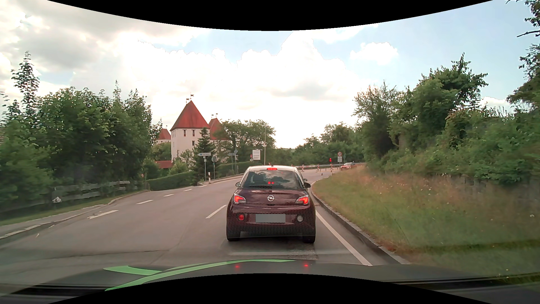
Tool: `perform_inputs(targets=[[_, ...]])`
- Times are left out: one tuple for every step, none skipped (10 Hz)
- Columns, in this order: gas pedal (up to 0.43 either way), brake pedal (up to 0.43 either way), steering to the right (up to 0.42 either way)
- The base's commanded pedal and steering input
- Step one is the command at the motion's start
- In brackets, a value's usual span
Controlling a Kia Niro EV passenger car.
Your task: Follow the waypoints while adhering to traffic rules and regulations
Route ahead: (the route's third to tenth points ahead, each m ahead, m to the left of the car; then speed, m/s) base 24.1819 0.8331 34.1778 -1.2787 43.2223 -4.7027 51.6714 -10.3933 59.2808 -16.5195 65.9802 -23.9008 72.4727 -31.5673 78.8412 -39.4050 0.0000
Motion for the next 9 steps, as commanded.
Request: perform_inputs(targets=[[0.000, 0.280, 0.026], [0.000, 0.280, 0.026], [0.000, 0.287, 0.026], [0.000, 0.287, 0.026], [0.000, 0.287, 0.026], [0.000, 0.280, 0.026], [0.000, 0.287, 0.026], [0.000, 0.287, 0.026], [0.000, 0.287, 0.026]])
